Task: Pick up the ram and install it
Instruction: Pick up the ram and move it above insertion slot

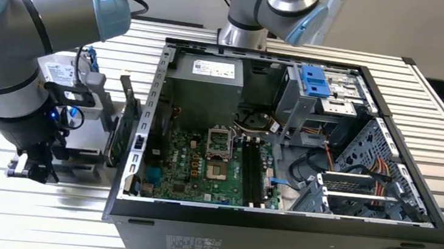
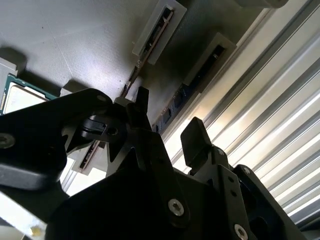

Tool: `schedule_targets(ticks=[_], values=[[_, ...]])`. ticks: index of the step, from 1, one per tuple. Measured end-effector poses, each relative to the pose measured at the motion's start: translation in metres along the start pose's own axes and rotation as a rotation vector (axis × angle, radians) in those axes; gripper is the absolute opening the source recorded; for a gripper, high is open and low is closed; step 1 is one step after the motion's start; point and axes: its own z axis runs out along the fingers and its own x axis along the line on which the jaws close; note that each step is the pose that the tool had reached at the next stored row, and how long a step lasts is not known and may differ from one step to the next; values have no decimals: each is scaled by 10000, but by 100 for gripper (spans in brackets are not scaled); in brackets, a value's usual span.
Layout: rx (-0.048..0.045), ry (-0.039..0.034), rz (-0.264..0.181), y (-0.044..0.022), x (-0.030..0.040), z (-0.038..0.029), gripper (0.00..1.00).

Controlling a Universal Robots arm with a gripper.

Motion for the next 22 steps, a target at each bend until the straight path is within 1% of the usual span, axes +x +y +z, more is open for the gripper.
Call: schedule_targets(ticks=[5,6,22], values=[[1,0,0,0,0,0,100],[1,0,0,0,0,0,0],[2,0,0,0,0,0,0]])
